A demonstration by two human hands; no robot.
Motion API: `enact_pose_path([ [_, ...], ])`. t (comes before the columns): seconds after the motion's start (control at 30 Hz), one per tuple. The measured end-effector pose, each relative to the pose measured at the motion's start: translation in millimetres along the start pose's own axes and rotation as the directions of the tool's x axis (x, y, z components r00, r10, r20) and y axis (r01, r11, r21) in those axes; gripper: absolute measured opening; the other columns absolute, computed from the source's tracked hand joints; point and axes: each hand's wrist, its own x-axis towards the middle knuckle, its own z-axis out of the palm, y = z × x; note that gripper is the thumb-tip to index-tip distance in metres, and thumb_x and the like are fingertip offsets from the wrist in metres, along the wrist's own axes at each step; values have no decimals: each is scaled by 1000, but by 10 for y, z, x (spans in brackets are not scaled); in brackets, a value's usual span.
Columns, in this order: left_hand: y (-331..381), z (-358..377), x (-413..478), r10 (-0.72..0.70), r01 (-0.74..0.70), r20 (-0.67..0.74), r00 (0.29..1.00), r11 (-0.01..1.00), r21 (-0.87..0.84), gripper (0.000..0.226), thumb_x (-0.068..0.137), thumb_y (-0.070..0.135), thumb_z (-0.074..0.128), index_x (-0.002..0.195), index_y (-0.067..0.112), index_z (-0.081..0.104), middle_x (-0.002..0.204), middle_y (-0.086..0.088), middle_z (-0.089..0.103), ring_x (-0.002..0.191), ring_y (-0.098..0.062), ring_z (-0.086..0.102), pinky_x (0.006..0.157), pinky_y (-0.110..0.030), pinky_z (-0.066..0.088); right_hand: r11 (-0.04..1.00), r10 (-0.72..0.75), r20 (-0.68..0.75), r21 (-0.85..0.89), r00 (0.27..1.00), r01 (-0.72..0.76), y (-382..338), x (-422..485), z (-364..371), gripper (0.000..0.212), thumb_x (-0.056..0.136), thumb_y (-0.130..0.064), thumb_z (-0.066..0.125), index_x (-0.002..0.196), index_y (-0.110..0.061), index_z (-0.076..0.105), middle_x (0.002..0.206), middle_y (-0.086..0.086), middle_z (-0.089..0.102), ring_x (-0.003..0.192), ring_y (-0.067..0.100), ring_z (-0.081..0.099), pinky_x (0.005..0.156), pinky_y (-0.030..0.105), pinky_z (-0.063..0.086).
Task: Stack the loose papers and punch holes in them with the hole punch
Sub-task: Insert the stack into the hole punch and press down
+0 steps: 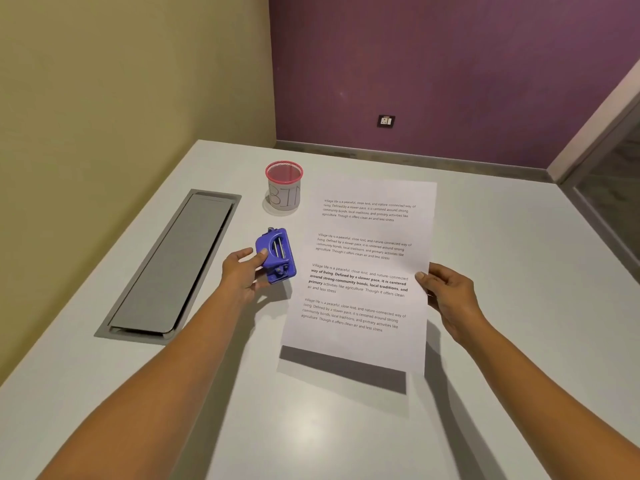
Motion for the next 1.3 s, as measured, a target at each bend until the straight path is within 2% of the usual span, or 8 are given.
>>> enact_pose_path([
  [0.23,-42,83,-72,13,-13,11,1000,1000,-11,51,84,4,62,130,6,39,108,-19,57,73,-22,61,63,-43,53,1000,-3,-6,-3,1000,3,42,-28,-29,27,87,0,56,113,-2,60,101,14,67,76,18,65,63,20,54],
  [0.43,-69,130,-112,25,-25,3,1000,999,22,49,84,3,62,129,5,42,106,-18,57,72,-19,61,63,-41,53,999,-19,-25,-31,1000,18,78,-4,-21,23,86,-1,58,108,-6,63,92,8,69,70,15,65,62,20,52],
  [0.63,-38,152,-156,63,-65,22,998,992,108,44,84,5,64,124,7,46,85,-10,62,68,-16,61,40,-23,52,999,-39,-40,-30,998,37,82,33,-35,28,86,-1,59,114,-3,61,101,13,68,76,20,64,69,27,52],
  [0.7,-33,163,-160,74,-79,42,996,989,125,44,84,4,63,124,7,46,85,-12,62,70,-17,62,46,-26,55,998,-49,-46,-30,998,47,72,44,-41,28,86,-1,59,114,-4,62,101,11,68,76,18,65,68,26,52],
  [0.8,-40,185,-177,92,-102,71,993,983,150,46,84,4,63,125,6,45,96,-19,62,74,-19,62,70,-41,56,998,-55,-51,-33,997,53,68,60,-52,27,86,-1,59,113,-5,62,100,11,68,76,19,65,68,27,53],
  [0.87,-49,201,-191,105,-118,80,991,979,166,47,83,5,64,125,5,45,99,-20,61,79,-23,62,76,-44,54,998,-55,-44,-39,998,53,72,67,-56,27,86,-1,59,113,-4,62,99,11,68,76,19,65,68,27,53],
  [1.1,-49,244,-224,114,-131,98,989,973,189,46,82,6,65,125,5,47,98,-17,61,90,-27,60,82,-47,53,997,-45,-9,-56,999,45,89,70,-37,23,86,-1,59,108,-7,64,94,9,69,73,17,64,68,27,52],
  [1.3,-23,248,-232,110,-131,108,988,969,208,46,82,7,66,124,5,48,96,-17,62,89,-26,61,71,-42,55,998,-33,9,-50,999,33,91,106,-67,26,85,-1,60,111,-4,63,93,9,69,74,19,64,68,28,51],
])
